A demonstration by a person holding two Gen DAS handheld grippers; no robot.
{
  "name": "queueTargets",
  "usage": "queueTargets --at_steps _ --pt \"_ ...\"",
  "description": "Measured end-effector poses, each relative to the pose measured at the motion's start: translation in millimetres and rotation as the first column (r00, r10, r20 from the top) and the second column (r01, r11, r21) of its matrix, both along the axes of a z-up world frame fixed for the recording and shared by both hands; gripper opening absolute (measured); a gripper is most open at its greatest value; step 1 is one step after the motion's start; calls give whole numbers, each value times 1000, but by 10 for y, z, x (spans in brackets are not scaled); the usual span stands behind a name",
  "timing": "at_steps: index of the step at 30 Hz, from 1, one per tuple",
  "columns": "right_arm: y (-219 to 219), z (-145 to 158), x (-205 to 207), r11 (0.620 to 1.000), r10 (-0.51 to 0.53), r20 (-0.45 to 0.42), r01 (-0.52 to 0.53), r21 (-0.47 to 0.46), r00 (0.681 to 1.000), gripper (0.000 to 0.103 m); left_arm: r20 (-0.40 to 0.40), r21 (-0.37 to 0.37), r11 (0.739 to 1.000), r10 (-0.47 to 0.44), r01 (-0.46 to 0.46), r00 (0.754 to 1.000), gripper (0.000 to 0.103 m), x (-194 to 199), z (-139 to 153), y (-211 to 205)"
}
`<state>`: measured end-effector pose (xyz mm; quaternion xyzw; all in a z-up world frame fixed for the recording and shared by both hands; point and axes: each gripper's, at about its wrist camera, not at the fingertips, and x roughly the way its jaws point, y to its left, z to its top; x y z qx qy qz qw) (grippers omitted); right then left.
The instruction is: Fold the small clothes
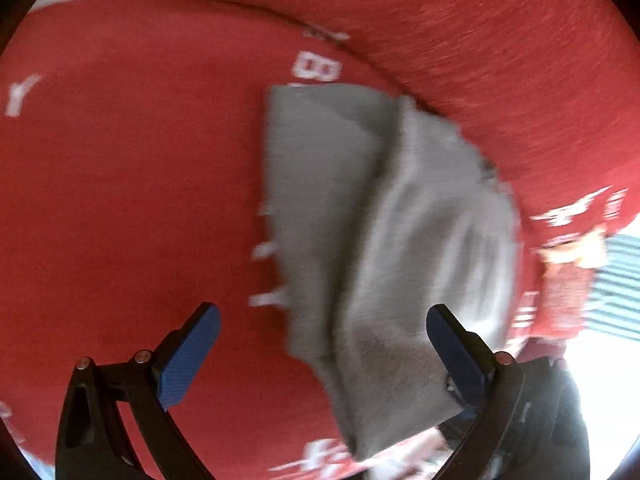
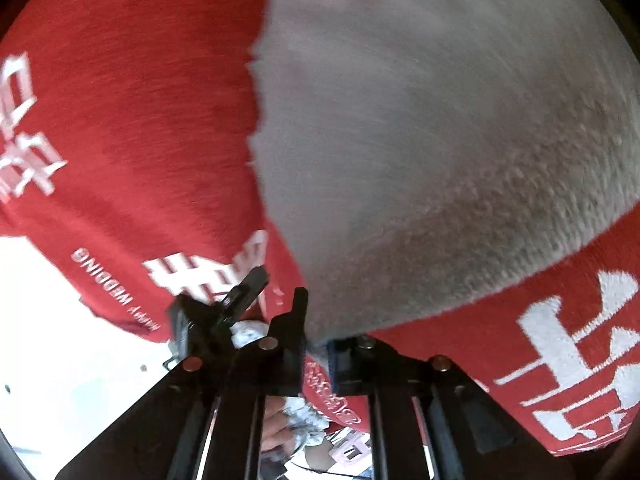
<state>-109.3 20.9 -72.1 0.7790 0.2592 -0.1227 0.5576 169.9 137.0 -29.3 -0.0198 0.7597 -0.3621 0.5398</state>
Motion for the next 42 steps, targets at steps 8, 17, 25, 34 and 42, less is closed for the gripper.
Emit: queueTargets --at_steps 8,17,25,34,42 --pt "-144 282 66 995 83 45 -80 -64 996 9 -87 -116 985 -135 125 987 103 -142 -46 -476" --pt "20 154 25 944 320 -160 -329 -35 934 13 116 86 974 -219 210 969 87 -488 -9 -778" --pt "-401 514 -229 867 399 -323 -468 -172 858 62 172 126 969 -234 214 957 87 -530 71 -681" --pt "-1020 610 -100 805 303 -489 -494 -327 818 12 211 181 964 -229 193 950 87 -588 46 -790" --pt "-1004 214 104 761 375 -560 -591 -269 739 8 267 201 975 -147 94 952 18 -525 140 -756"
